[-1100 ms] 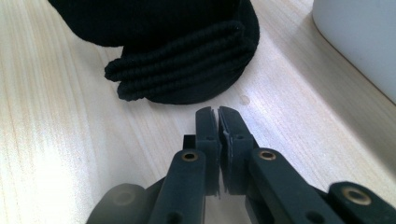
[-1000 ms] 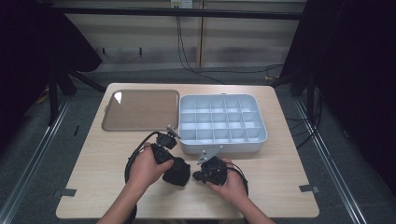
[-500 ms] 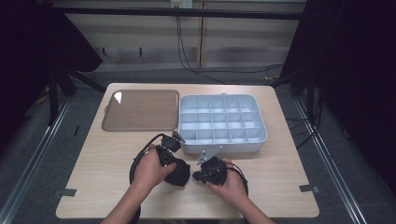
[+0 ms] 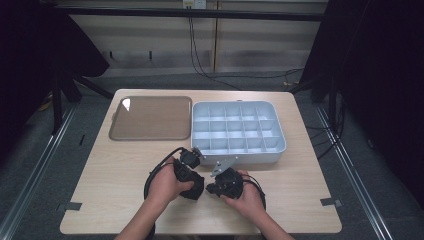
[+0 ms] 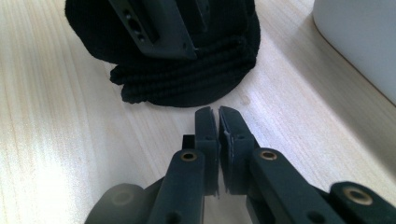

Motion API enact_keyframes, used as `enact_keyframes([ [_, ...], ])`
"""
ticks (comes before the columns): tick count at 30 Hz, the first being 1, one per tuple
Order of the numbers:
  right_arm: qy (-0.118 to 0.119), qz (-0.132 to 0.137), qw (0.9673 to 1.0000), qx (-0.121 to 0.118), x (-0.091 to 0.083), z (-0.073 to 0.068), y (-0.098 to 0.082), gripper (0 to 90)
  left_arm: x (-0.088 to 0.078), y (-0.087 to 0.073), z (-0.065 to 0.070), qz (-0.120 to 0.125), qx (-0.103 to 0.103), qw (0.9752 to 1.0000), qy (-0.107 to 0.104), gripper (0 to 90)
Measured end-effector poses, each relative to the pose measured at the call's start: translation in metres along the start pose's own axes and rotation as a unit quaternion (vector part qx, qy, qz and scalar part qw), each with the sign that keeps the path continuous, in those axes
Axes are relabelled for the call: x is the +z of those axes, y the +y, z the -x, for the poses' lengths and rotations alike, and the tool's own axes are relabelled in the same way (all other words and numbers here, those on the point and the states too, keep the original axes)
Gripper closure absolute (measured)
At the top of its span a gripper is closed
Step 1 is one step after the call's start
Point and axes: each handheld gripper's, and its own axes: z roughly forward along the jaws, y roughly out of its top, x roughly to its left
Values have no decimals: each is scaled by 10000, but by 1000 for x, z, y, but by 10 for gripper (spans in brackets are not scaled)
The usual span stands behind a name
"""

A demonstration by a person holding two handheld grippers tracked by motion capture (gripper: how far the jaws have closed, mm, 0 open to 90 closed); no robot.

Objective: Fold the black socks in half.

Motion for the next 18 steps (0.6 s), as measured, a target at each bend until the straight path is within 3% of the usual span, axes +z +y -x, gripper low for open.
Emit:
enact_keyframes([
  [8, -8, 5, 10000, -7, 0, 0, 0, 863, 2, 1, 3, -42, 257, 9993, 259, 643],
  [18, 8, 2, 10000, -26, 0, 0, 1, 861, 2, 1, 5, -76, 233, 9993, 268, 564],
])
